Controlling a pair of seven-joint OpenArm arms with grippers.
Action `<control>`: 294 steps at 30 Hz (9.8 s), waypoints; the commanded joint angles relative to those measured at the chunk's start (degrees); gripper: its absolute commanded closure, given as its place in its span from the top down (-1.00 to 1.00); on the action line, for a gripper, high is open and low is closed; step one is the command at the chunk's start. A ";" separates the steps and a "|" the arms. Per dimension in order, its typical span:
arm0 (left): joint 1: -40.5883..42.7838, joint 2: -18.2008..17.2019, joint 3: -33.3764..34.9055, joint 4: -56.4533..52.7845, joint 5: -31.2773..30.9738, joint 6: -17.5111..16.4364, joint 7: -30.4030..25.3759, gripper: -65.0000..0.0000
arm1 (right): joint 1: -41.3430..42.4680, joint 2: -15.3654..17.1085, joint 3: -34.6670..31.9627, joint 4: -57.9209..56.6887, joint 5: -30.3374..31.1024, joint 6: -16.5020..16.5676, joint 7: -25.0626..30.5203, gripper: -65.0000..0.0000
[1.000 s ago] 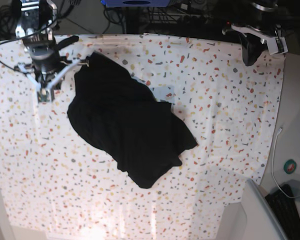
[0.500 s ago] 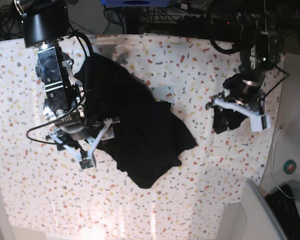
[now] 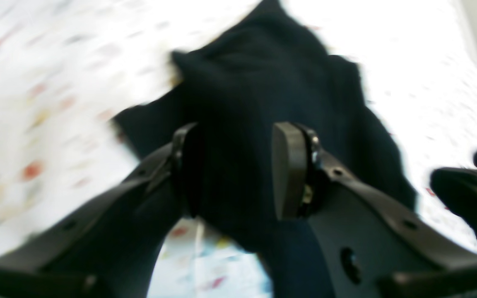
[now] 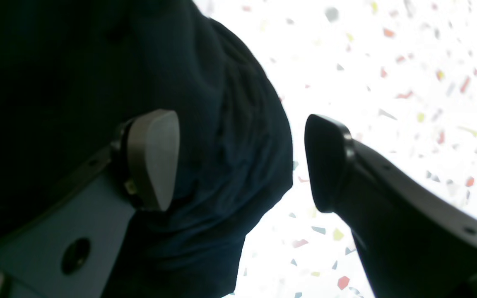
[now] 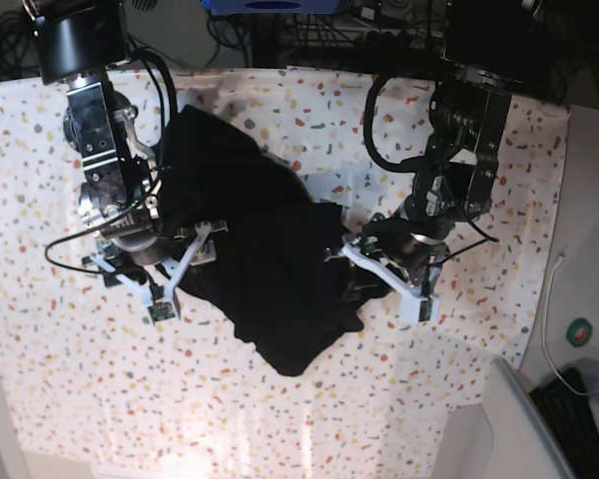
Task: Layout the t-shirt on the table in an organized manner, then fold the t-shirt properly
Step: 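Lower both grippers onto the crumpled black t-shirt and grasp its edges, then lift the black t-shirt with both grippers and shake it out, then lay the lifted t-shirt down flat with both grippers, then pull a t-shirt edge outward with the right gripper to spread it, then grasp the t-shirt edges with both grippers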
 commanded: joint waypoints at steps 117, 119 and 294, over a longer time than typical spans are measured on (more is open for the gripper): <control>-22.63 6.07 -0.27 6.96 -0.68 -0.77 8.20 -1.00 | 8.35 -4.23 2.98 -10.79 0.03 15.00 14.60 -1.00; -25.80 5.80 -0.09 2.91 -0.85 -0.77 8.11 -1.00 | 11.07 -2.12 5.18 -10.79 0.03 15.00 14.60 -1.00; 20.80 -7.73 -3.08 7.57 -0.68 -0.86 -6.40 -1.00 | -5.98 0.78 38.32 -9.56 0.38 15.35 7.04 -0.52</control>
